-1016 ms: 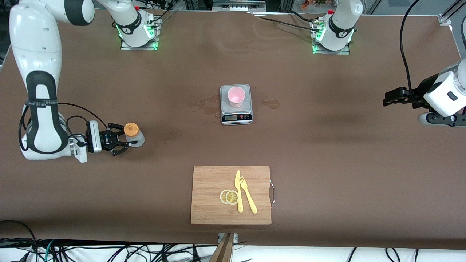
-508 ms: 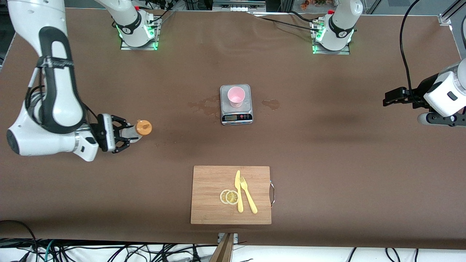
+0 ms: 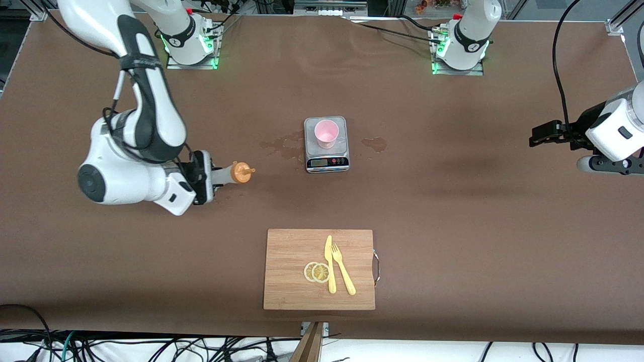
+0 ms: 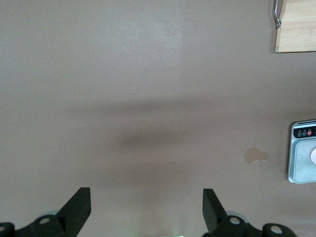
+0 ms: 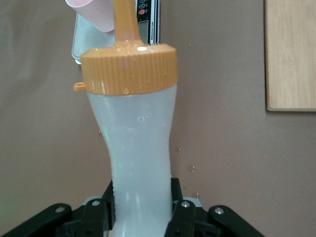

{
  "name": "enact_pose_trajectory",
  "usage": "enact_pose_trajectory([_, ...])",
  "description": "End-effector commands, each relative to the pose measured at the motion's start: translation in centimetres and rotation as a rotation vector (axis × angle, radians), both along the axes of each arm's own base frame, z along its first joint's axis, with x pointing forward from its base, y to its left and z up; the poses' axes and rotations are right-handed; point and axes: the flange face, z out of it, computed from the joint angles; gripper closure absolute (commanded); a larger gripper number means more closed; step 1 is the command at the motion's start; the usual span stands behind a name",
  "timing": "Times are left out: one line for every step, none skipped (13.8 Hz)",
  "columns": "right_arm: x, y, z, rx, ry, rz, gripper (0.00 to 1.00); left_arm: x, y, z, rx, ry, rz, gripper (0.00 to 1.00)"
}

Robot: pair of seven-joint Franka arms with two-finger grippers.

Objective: Add sauce to pink cup with both arms
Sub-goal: 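Lift and tilt the bottle with the right gripper toward the cup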

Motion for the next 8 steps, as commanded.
enact_pose_trajectory([-1.5,2.3,1.4,-0.076,-0.028,0.012,0.92,0.0,0.0,0.3,0.002,0.002,-0.012,0.00])
enact_pose_trajectory([-1.9,3.5,1.4,-0.096,-0.032,0.015,0.92,0.0,0.0,0.3,0.002,0.002,-0.012,0.00])
enact_pose_trajectory([-2.3,4.8,1.3,-0.122,-0.037,0.018,0.92,0.0,0.0,0.3,0.002,0.002,-0.012,0.00])
enact_pose_trajectory([-2.8,5.9,1.2,-0.153,-0.033,0.003,0.92,0.0,0.0,0.3,0.002,0.002,-0.012,0.00])
enact_pose_trajectory([-3.1,6.9,1.1,-0.177,-0.032,-0.015,0.91,0.0,0.0,0.3,0.002,0.002,-0.012,0.00])
enact_pose_trajectory([-3.8,8.3,0.9,-0.190,-0.029,-0.008,0.91,0.0,0.0,0.3,0.001,0.002,-0.013,0.00])
enact_pose_trajectory([-4.3,9.5,0.6,-0.213,-0.036,0.008,0.91,0.0,0.0,0.3,0.001,0.002,-0.012,0.00])
enact_pose_trajectory([-4.9,10.6,0.6,-0.231,-0.044,0.007,0.91,0.0,0.0,0.3,0.001,0.002,-0.013,0.00])
